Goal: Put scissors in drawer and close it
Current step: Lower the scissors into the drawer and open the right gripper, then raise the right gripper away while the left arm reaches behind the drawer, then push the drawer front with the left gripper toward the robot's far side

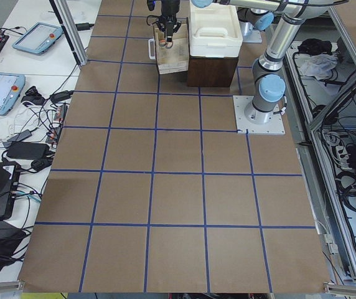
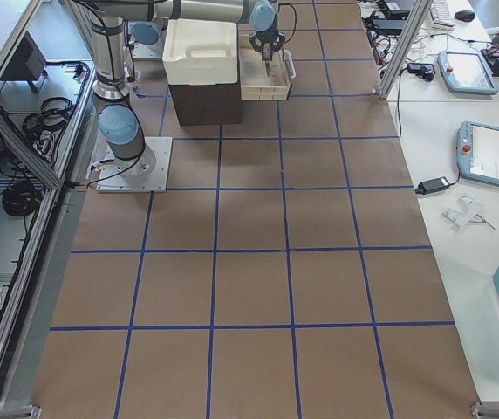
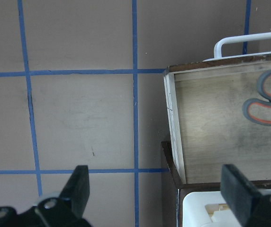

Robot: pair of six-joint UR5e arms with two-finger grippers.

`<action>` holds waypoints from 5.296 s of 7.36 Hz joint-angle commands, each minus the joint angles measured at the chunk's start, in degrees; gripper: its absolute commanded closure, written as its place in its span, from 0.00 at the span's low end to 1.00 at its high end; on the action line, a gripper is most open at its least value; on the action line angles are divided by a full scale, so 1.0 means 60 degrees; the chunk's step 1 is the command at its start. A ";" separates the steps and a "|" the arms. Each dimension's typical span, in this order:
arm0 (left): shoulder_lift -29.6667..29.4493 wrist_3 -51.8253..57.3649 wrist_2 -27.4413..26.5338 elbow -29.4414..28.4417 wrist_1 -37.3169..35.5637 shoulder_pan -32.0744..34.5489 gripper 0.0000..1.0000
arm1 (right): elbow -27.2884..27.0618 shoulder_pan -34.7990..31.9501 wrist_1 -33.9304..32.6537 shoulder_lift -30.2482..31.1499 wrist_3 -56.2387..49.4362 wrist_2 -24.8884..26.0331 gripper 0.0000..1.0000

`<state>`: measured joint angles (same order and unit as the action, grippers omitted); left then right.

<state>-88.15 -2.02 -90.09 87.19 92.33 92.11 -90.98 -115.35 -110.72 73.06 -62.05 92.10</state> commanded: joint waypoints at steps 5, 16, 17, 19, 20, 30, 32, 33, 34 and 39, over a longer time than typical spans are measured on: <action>0.0029 0.0000 0.0000 0.0000 0.0036 0.0000 0.00 | -0.0115 -0.0361 -0.0223 -0.0531 0.0073 -0.0115 0.82; -0.2206 -0.2718 0.0103 0.0088 -0.2741 0.0745 0.00 | -0.0012 0.0721 -0.0517 0.1328 0.9671 -0.0072 0.00; -0.2792 -0.2971 0.0088 0.0073 -0.3530 0.1037 0.00 | -0.0099 0.1100 -0.0400 0.1561 0.9856 -0.0042 0.00; -0.3746 -0.3382 0.0073 -0.0058 -0.4866 0.1522 0.00 | -0.0100 0.2372 -0.0034 0.1927 0.9843 -0.0101 0.00; -0.4084 -0.3616 0.0073 -0.0204 -0.5248 0.1683 0.00 | -0.0100 0.2973 -0.0004 0.1987 0.9727 -0.0101 0.00; -0.7235 -0.3795 -0.0541 -0.2373 -0.4611 0.2681 0.00 | -0.0627 0.4005 0.1973 0.3013 1.0561 -0.0630 0.00; -0.7339 -0.3881 -0.0469 -0.2373 -0.4229 0.2812 0.00 | -0.0671 0.3990 0.2076 0.3028 1.0487 -0.0628 0.00; -0.7325 -0.3882 -0.0440 -0.2373 -0.3704 0.2900 0.00 | -0.0700 0.3961 0.2062 0.3071 1.0488 -0.0802 0.00; -0.7252 -0.3882 -0.0352 -0.2388 -0.3235 0.2901 0.00 | -0.0715 0.3961 0.2076 0.3115 1.0430 -0.0673 0.00; -0.7046 -0.4863 0.0293 -0.2388 -0.2895 0.2974 0.00 | -0.0745 0.3946 0.2761 0.3159 1.0444 0.0083 0.00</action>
<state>-130.63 -30.49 -88.78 72.85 74.16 109.85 -95.50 -91.65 -96.59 91.77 0.53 89.22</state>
